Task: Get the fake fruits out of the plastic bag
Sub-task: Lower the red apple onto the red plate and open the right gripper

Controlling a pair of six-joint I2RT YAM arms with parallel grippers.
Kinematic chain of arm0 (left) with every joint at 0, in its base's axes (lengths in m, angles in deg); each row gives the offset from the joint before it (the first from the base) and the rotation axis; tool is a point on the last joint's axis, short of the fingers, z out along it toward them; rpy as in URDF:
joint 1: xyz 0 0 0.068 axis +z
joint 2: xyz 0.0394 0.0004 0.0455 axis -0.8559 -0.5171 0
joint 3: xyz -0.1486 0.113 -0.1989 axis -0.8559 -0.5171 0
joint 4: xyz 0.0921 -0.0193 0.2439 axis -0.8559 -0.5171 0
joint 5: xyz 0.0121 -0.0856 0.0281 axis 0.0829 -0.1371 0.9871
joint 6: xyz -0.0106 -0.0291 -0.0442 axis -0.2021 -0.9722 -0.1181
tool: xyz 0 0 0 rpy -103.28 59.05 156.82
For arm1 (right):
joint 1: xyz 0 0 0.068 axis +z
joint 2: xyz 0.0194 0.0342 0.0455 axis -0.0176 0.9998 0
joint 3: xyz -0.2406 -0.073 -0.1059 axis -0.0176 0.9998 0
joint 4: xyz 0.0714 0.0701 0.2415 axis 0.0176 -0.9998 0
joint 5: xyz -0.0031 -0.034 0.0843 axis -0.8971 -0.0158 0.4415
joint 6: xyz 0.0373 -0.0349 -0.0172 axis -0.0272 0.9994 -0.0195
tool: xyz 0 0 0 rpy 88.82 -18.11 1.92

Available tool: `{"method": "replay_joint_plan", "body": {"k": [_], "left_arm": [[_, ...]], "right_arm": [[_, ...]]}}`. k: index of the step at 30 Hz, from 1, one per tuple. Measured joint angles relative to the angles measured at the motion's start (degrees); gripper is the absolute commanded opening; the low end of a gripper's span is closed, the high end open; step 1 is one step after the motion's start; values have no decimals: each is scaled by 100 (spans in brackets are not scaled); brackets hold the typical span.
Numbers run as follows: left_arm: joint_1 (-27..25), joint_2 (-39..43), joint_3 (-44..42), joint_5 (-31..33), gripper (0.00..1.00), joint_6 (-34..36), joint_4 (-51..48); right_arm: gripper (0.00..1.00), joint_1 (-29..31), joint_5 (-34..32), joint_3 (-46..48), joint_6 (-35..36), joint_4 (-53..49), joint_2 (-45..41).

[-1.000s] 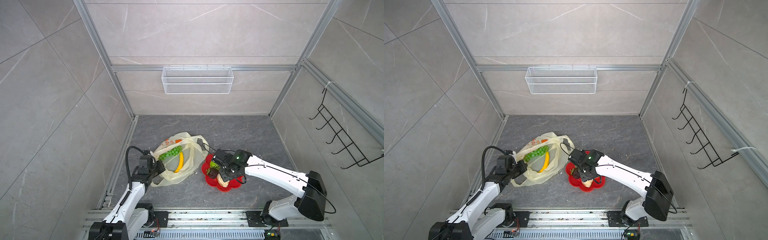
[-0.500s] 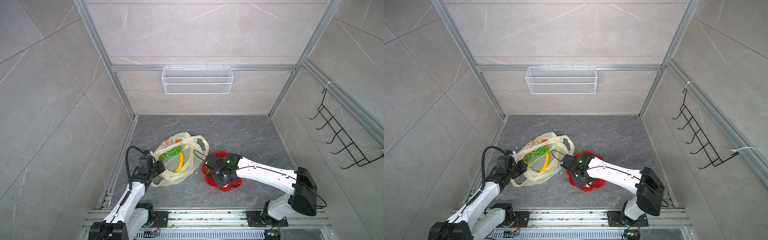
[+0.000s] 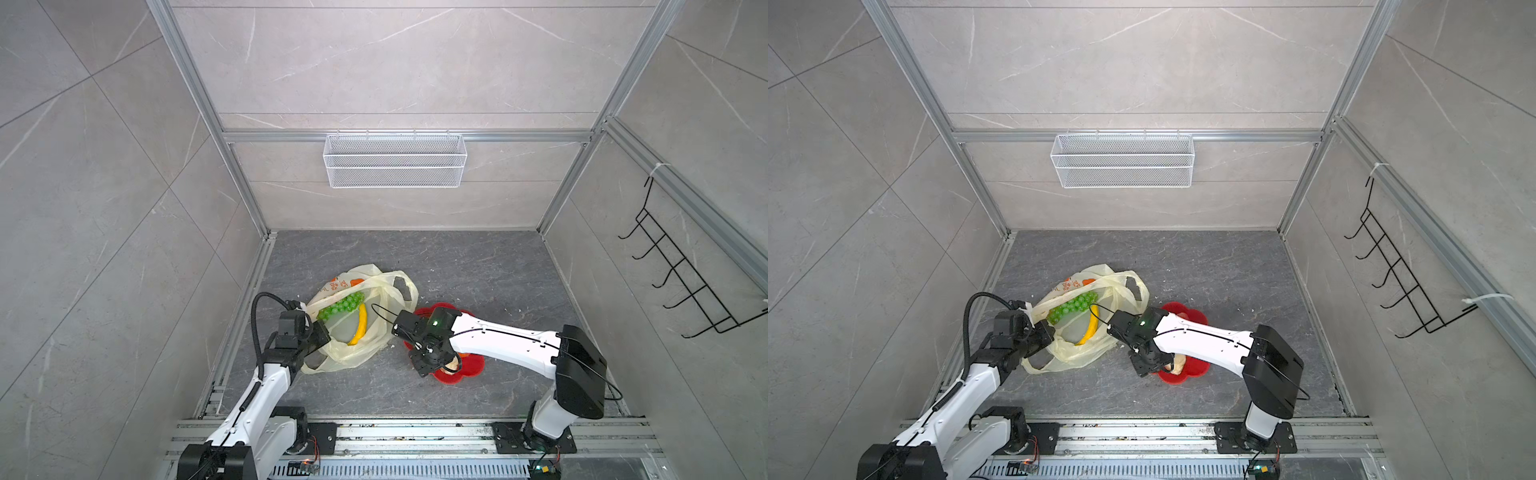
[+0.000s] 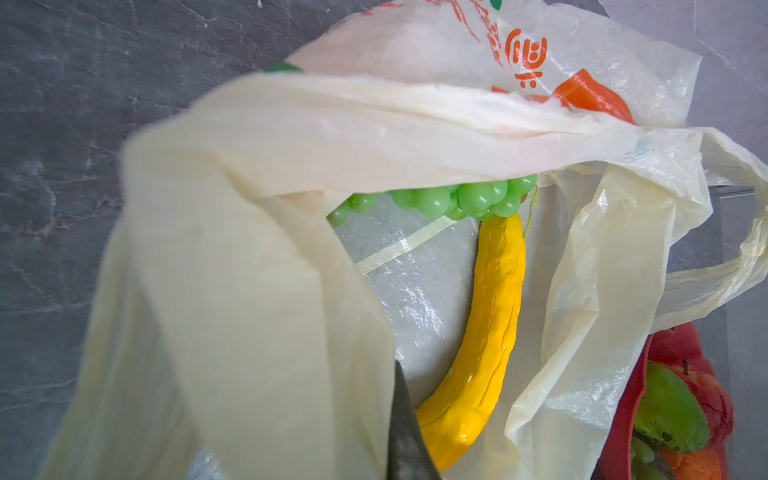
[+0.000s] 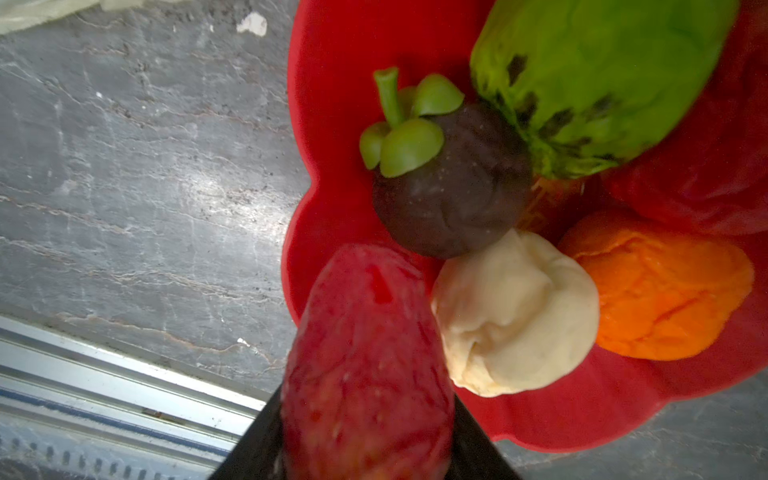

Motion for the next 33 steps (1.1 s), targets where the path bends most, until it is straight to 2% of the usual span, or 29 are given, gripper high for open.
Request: {"method": "replay_joint_plan", "body": {"k": [10, 15, 19, 28, 33], "left_arm": [[0, 0, -9, 0, 0, 0, 2], [0, 0, -9, 0, 0, 0, 0], [0, 0, -11, 0, 0, 0, 2], [0, 2, -11, 0, 0, 0, 2], [0, 0, -11, 0, 0, 0, 2]], "right_arm": [[56, 0, -33, -7, 129, 136, 205], [63, 0, -160, -7, 175, 149, 238], [66, 0, -304, -7, 173, 144, 304], [60, 0, -459, -7, 173, 107, 308], [60, 0, -463, -7, 173, 57, 297]]}}
